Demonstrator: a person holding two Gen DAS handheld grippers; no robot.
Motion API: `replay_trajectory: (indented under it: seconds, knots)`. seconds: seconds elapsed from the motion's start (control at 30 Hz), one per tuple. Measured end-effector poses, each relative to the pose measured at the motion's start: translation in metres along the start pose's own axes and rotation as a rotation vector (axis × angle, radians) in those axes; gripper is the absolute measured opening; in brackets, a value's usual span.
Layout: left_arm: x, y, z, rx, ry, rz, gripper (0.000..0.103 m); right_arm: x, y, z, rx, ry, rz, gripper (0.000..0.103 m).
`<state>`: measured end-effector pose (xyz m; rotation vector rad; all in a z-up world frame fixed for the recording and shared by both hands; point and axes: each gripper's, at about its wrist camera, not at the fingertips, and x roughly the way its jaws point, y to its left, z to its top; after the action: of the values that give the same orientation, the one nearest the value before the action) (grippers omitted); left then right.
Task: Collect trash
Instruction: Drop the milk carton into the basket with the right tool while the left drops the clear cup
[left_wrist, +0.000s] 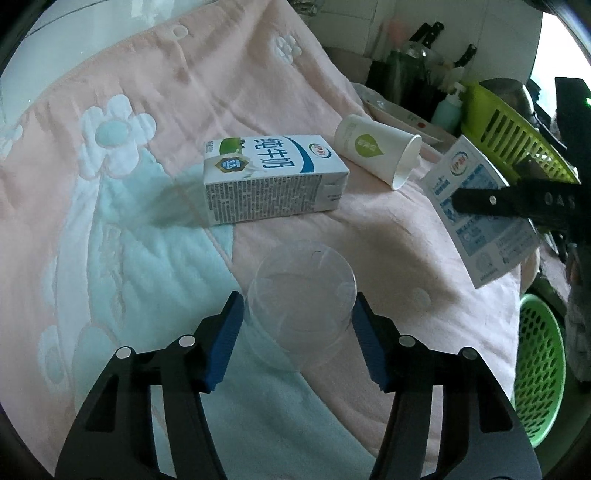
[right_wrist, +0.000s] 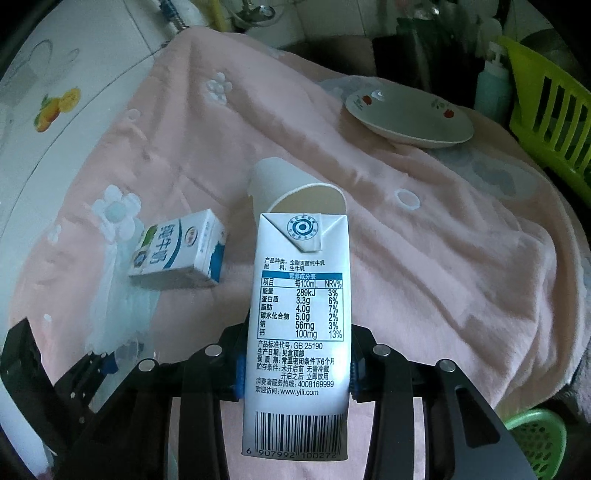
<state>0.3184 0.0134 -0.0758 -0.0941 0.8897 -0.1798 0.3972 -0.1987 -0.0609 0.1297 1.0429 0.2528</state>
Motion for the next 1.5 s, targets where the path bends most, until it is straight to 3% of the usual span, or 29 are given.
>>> replay_trajectory:
  seconds: [0.57,0.77,1.2,1.5]
  knots:
    - [-0.079,-0.047,-0.036,0.047,-0.084,-0.06,0.058,-0.075,-0.031,-0.077,-0.011,-0.059,-0.005,0.037]
    - [-0.096,-0.084,-0.055,0.094,-0.088,-0.114,0.058,-0.099,-0.057,-0.112,0.006,-0.066,-0.033,0.038]
    - [-0.107,-0.168,-0.085,0.186,-0.075,-0.241,0.058,-0.131,-0.135,-0.183,0.081,-0.055,-0.139,0.038]
    - [-0.101,-0.214,-0.095,0.242,-0.047,-0.283,0.058,-0.144,-0.181,-0.215,0.15,-0.052,-0.196,0.039]
